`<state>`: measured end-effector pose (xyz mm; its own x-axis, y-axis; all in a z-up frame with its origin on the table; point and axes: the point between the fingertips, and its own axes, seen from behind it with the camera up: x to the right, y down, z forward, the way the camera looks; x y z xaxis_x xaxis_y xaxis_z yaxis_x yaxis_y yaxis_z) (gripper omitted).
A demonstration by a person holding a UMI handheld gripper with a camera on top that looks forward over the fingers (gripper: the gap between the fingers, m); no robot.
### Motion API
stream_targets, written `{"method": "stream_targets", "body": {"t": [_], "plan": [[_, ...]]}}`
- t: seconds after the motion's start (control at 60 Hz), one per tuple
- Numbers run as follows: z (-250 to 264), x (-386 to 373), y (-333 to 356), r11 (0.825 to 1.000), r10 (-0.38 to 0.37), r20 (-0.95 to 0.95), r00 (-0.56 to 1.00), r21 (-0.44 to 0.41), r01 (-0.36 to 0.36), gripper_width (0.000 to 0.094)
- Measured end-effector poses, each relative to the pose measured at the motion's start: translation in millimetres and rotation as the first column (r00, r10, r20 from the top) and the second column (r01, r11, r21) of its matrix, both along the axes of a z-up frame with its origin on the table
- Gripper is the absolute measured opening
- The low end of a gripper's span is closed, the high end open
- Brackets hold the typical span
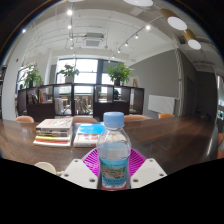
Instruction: Pour water
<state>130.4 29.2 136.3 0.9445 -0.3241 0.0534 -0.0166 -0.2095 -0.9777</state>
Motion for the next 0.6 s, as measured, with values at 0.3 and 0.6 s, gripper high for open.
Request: {"method": "stream_targets", "body": {"t": [0.3, 0.6], "plan": [[-58.5, 11.2, -6.1, 1.0, 0.016, -0.041, 0.999, 0.021, -0.015, 0.0331], [-73.1, -0.2, -17.9, 0.997, 0.055, -0.077, 0.996, -0.047, -0.059, 0.072]]}}
